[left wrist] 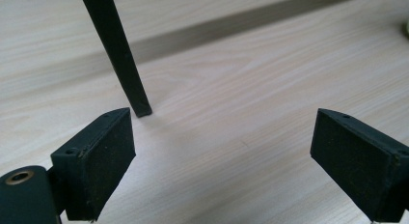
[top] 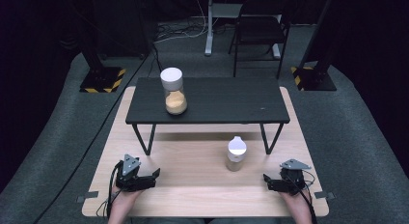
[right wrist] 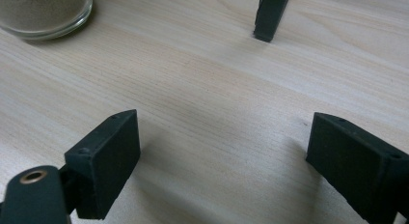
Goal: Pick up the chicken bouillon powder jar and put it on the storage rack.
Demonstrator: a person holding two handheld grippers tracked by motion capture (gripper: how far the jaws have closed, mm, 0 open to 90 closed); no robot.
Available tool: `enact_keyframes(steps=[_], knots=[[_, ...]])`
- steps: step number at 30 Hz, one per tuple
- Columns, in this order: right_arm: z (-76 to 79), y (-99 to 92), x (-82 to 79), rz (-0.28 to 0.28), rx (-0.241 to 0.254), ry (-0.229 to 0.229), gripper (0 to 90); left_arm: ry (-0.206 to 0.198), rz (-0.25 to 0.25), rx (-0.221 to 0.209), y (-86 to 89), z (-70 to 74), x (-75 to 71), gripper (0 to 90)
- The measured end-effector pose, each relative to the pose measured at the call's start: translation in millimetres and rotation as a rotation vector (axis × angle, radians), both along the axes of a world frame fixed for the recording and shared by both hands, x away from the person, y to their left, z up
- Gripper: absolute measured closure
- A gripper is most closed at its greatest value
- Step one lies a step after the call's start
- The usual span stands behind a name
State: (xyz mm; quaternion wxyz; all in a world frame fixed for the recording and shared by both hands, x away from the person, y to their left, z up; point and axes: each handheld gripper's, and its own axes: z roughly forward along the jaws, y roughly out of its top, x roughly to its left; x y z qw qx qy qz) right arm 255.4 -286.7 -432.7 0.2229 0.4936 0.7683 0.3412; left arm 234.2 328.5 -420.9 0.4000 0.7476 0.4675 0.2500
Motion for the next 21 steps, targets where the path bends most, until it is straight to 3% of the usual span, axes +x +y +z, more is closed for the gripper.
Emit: enact_keyframes(steps=[6, 14, 21], knots=[[0.0, 0.1, -0.1, 0.0, 0.0, 0.0, 10.6, 0.022, -0.004, 0.014, -2.7, -7.2, 4.9, 8.1], [0.0, 0.2, -0.1, -0.001, 0.0, 0.0, 10.5, 0.086, -0.013, 0.026, -3.4, -14.6, 16.1, 8.1], [0.0, 0.2, -0.2, -0.001, 0.0, 0.0, 10.6, 0.118, -0.02, 0.037, -4.7, -15.0, 21.3, 8.1]])
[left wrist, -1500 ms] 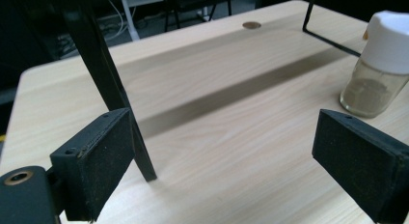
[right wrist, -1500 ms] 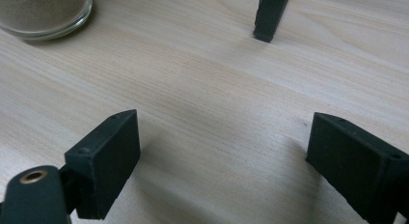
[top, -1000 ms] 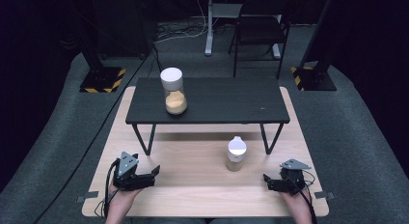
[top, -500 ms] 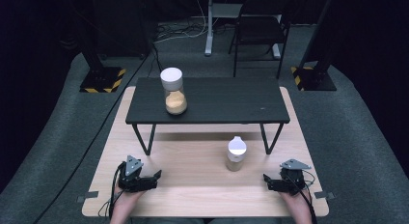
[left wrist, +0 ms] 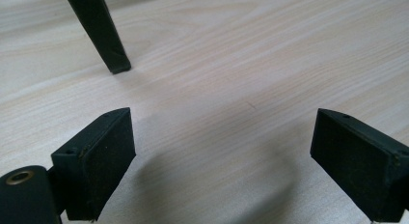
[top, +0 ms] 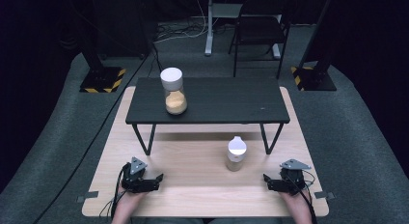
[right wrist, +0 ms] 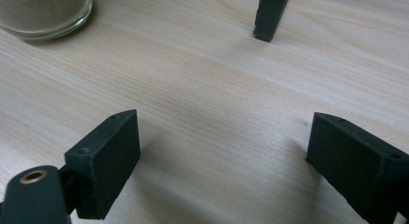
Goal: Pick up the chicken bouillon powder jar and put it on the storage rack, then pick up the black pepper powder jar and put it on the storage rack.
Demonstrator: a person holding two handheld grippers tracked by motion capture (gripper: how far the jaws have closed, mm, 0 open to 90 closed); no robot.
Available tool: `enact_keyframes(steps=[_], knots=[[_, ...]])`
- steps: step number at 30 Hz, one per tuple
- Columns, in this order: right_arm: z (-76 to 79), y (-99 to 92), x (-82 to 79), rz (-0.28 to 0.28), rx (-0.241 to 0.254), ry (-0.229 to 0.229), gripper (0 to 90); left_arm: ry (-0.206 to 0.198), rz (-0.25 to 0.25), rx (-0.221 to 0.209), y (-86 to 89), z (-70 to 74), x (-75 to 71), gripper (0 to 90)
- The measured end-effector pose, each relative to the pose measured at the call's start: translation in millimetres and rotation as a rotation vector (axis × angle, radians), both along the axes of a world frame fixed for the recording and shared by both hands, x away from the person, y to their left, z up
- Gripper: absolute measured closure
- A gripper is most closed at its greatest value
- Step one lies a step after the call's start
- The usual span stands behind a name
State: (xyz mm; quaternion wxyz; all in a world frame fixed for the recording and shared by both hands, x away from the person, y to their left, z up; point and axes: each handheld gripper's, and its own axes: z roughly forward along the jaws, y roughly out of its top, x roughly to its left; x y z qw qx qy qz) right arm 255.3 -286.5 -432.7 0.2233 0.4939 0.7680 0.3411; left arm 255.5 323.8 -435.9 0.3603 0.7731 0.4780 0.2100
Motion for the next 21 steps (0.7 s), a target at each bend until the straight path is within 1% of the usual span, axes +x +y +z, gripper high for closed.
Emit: enact_keyframes(steps=[4, 10, 15, 21], knots=[[0.0, 0.0, 0.0, 0.0, 0.0, 0.0, 10.6, 0.016, -0.003, 0.006, -1.2, -0.8, 2.6, 8.0], [0.0, 0.1, -0.1, 0.0, 0.0, 0.0, 10.6, 0.019, 0.002, 0.01, -2.2, -2.1, 3.1, 8.0], [0.0, 0.0, -0.1, 0.0, 0.0, 0.0, 10.6, 0.022, -0.002, 0.033, -5.0, -0.9, 4.0, 7.9], [0.3, -0.2, 0.1, 0.0, 0.0, 0.001, 10.8, 0.026, 0.003, 0.028, -3.7, -0.9, 4.5, 7.7]])
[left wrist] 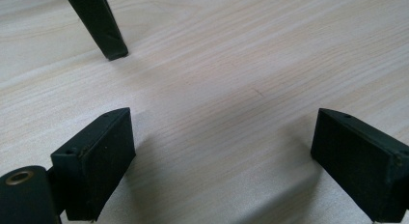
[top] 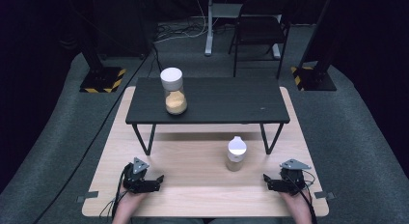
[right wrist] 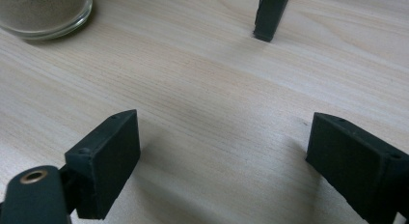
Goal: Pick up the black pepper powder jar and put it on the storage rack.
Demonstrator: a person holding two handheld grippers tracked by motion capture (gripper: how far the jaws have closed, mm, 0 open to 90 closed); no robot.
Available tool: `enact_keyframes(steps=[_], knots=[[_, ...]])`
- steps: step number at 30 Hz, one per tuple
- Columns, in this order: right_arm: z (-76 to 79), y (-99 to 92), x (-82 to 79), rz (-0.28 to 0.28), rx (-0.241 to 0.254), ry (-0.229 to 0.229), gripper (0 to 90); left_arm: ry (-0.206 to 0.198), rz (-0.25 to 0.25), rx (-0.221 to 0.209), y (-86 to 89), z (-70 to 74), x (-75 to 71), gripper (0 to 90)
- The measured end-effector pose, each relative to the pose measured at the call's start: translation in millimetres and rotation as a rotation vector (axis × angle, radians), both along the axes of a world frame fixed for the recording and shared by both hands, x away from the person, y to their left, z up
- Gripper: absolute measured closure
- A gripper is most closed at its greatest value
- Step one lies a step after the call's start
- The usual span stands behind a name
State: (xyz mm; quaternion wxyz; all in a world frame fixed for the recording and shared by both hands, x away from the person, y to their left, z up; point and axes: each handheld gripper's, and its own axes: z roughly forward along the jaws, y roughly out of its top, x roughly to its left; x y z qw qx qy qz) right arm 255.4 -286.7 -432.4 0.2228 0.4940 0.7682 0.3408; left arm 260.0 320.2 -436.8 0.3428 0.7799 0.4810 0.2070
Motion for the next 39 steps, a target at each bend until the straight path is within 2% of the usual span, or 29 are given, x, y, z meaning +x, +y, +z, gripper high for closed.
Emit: enact_keyframes(steps=[5, 8, 23, 24, 33, 36, 39], knots=[[0.7, -1.6, -0.3, -0.004, 0.007, 0.002, 13.0, 0.0, 0.0, 0.0, -0.2, -0.1, 0.1, 7.5], [1.0, -5.9, -0.8, -0.006, 0.04, 0.003, 13.5, 0.002, 0.0, 0.0, -0.6, 0.0, 0.4, 7.1], [10.6, -8.0, -17.2, 0.027, 0.076, -0.071, 13.2, 0.008, -0.002, 0.001, -1.8, 0.4, 1.9, 5.1], [10.2, -9.3, -18.1, 0.031, 0.093, -0.077, 13.0, 0.008, -0.004, 0.001, -1.7, 0.4, 2.3, 4.5], [14.5, -9.0, -22.3, 0.058, 0.131, -0.107, 12.4, 0.01, -0.011, 0.003, -1.2, 0.6, 3.4, 3.8], [17.5, -9.3, -24.1, 0.078, 0.178, -0.13, 12.3, 0.011, -0.013, 0.003, -1.0, 0.6, 3.7, 3.7], [19.5, -7.9, -24.0, 0.088, 0.187, -0.135, 12.2, 0.011, -0.013, 0.003, -1.0, 0.7, 3.7, 3.7]])
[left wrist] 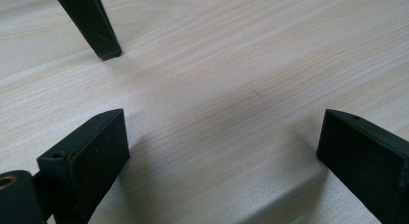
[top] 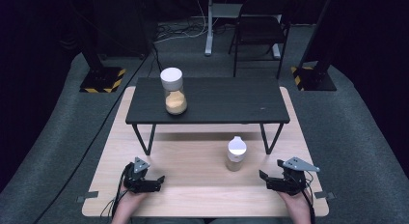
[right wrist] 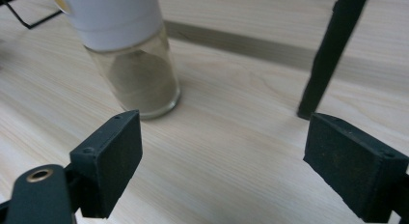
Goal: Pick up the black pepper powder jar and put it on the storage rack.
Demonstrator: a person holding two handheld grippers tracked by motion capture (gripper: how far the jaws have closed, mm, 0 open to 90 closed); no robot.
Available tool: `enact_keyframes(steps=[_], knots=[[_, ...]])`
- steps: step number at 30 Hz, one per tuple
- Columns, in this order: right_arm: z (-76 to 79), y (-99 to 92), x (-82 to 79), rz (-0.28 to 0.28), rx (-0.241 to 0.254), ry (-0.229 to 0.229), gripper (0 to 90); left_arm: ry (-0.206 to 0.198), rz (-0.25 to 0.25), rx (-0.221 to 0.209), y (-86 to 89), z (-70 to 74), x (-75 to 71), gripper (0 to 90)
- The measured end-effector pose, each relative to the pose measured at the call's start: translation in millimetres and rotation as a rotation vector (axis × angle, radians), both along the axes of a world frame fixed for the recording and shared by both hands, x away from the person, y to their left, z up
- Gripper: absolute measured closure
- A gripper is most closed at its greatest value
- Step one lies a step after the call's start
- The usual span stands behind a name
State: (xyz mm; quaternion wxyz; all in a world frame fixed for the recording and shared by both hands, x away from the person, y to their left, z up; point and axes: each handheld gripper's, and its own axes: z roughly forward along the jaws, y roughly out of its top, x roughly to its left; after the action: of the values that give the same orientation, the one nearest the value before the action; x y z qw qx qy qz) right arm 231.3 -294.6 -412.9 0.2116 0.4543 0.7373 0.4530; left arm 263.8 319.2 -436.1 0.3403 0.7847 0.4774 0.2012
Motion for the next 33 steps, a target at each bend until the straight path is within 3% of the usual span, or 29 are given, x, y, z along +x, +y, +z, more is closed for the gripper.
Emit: enact_keyframes(steps=[7, 33], knots=[[6.2, 4.4, 1.0, 0.025, 0.027, -0.016, 12.2, 0.0, 0.0, 0.001, -0.1, 0.0, 0.1, 3.6], [24.4, 44.7, 26.9, 0.125, -0.008, -0.06, 12.5, 0.0, -0.001, 0.002, -0.1, 0.1, 0.2, 3.6]])
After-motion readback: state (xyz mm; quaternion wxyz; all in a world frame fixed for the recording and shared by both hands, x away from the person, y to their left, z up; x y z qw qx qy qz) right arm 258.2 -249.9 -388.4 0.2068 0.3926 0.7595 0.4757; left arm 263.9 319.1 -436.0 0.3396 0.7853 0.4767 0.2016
